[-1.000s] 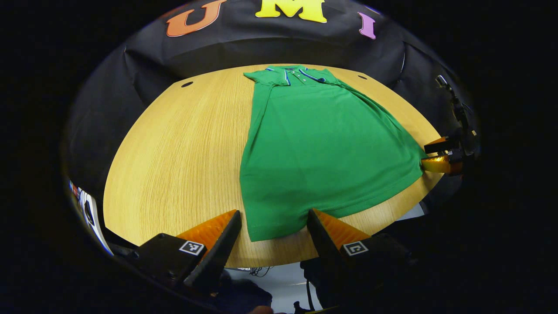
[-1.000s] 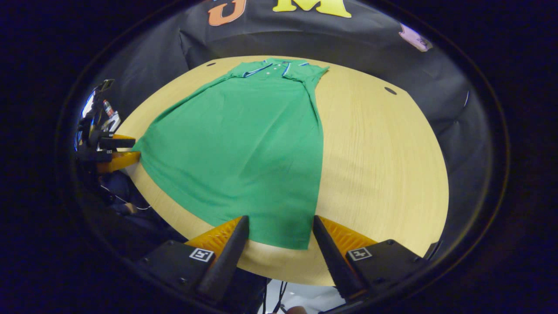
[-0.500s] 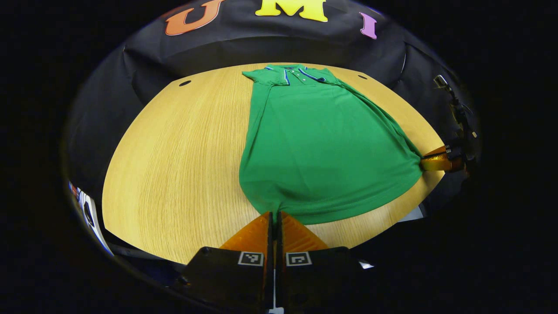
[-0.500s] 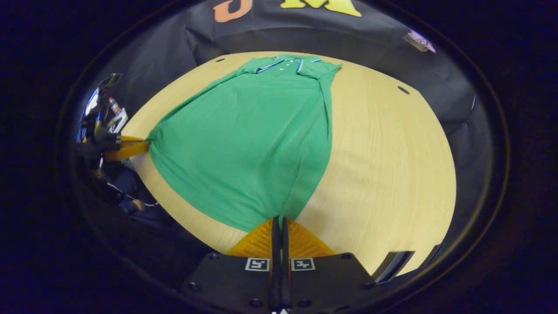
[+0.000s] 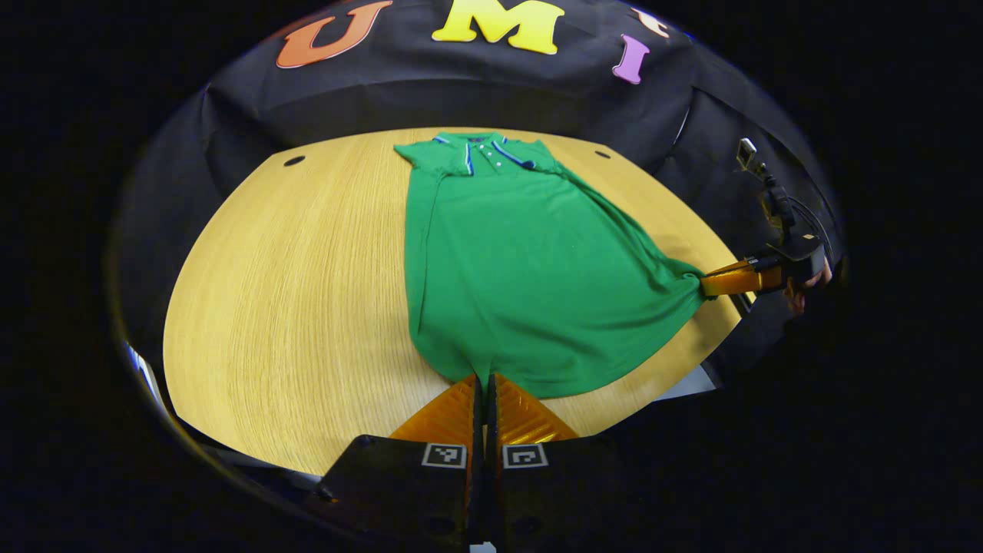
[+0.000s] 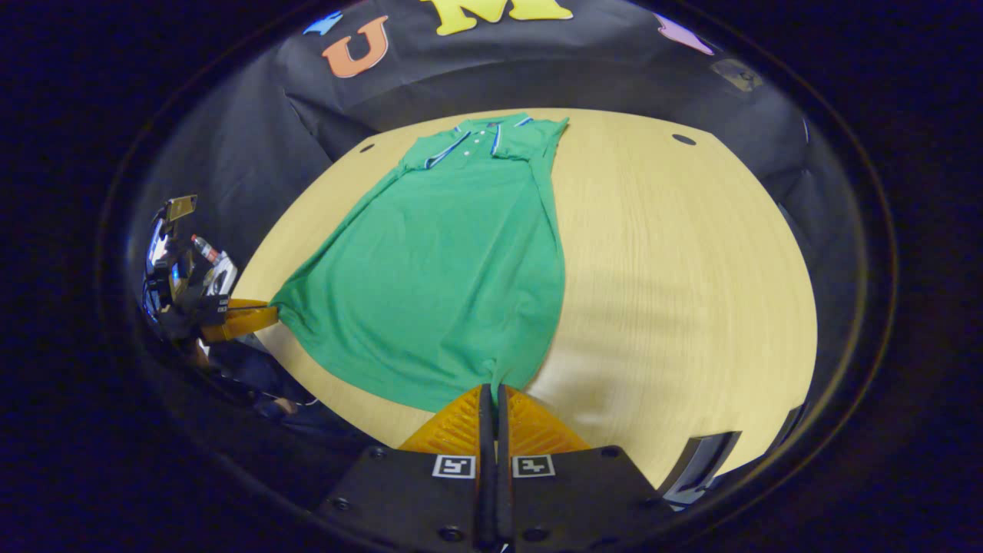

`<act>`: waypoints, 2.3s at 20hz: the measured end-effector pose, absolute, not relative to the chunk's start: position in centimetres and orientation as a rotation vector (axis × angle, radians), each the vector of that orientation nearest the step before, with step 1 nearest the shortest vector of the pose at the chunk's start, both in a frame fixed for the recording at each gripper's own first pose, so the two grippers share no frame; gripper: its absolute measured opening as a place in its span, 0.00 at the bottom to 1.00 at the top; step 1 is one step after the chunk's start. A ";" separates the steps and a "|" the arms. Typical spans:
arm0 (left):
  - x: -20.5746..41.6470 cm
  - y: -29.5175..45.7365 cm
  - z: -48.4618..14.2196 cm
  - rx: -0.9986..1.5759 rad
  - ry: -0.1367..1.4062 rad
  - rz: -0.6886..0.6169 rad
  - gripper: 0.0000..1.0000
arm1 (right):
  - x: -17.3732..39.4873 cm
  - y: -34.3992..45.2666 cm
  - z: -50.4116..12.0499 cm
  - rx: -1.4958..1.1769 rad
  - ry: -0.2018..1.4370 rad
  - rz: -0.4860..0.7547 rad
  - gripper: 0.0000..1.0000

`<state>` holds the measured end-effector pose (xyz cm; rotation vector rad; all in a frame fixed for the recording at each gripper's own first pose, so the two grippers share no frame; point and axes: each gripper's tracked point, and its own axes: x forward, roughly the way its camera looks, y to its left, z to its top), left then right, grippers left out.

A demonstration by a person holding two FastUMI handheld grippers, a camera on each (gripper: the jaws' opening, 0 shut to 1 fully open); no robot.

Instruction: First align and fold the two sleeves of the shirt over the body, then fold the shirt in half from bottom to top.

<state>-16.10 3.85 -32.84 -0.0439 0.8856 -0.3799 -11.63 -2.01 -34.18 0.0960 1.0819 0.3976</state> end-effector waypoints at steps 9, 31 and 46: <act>-10.0 3.1 -27.0 -0.068 0.749 -0.443 0.03 | -5.7 -1.6 -28.5 0.189 0.978 0.405 0.03; 14.7 5.6 -14.7 -0.146 0.416 -0.406 0.03 | 21.5 0.1 -15.4 0.182 0.650 0.411 0.03; 31.2 8.0 -28.1 -0.209 0.451 -0.215 0.03 | 37.9 1.6 -29.5 0.148 0.641 0.325 0.05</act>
